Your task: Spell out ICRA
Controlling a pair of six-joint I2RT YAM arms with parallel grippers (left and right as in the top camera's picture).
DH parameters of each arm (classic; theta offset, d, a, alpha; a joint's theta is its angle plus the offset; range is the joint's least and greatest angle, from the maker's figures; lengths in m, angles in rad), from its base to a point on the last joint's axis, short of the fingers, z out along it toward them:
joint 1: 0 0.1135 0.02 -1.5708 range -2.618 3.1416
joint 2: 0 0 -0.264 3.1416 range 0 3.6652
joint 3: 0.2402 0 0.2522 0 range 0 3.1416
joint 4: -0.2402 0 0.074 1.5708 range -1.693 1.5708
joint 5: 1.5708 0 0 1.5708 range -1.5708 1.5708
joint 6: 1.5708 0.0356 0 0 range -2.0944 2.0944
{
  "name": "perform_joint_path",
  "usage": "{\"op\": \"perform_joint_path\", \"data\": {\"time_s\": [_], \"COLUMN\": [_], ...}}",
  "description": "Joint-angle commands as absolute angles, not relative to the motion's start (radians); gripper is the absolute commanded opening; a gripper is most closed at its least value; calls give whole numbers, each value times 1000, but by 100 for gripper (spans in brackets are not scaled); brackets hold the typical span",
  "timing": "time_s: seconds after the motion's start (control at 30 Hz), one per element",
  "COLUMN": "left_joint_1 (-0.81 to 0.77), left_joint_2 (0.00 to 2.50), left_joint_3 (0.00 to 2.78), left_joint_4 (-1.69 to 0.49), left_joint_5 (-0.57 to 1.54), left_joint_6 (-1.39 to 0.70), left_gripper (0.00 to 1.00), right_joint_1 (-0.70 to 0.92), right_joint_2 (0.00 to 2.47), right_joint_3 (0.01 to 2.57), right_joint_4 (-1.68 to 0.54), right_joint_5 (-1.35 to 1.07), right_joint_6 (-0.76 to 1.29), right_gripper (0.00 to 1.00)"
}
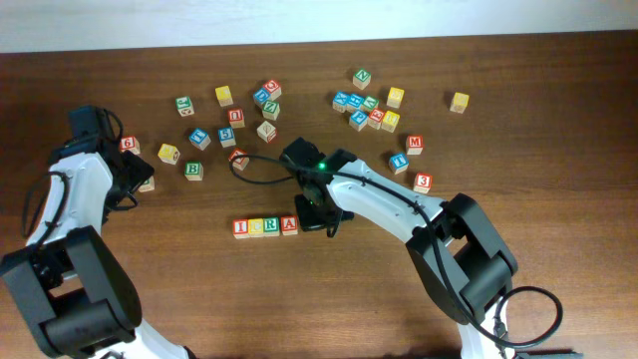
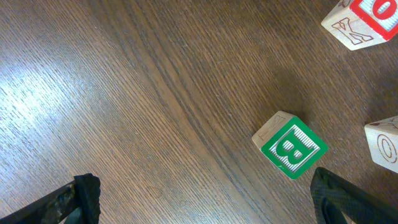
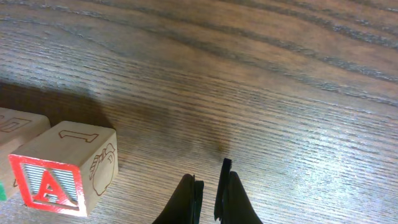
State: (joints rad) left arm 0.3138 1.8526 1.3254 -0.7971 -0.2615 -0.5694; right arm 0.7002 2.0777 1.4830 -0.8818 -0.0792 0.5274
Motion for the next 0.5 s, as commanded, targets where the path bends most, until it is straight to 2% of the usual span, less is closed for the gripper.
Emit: {"op": "perform_joint_path", "data": {"time_s": [0.0,0.47], "left_joint_1": [315,315], "left_joint_2": [1831,1831], "left_joint_3": [1322,1322], "left_joint_4": [-798,-798], "left_joint_5": [-265,-265], "left_joint_6": [-572,-572], "left_gripper": [99,99], "right_joint_1": [708,708], "right_joint_2": [2076,2077], "right_joint_3": [1458,1457], "right_joint_4": [-875,-795], "right_joint_5": [-67,-186], "right_joint_6": [533,533], "right_gripper": [4,4]}}
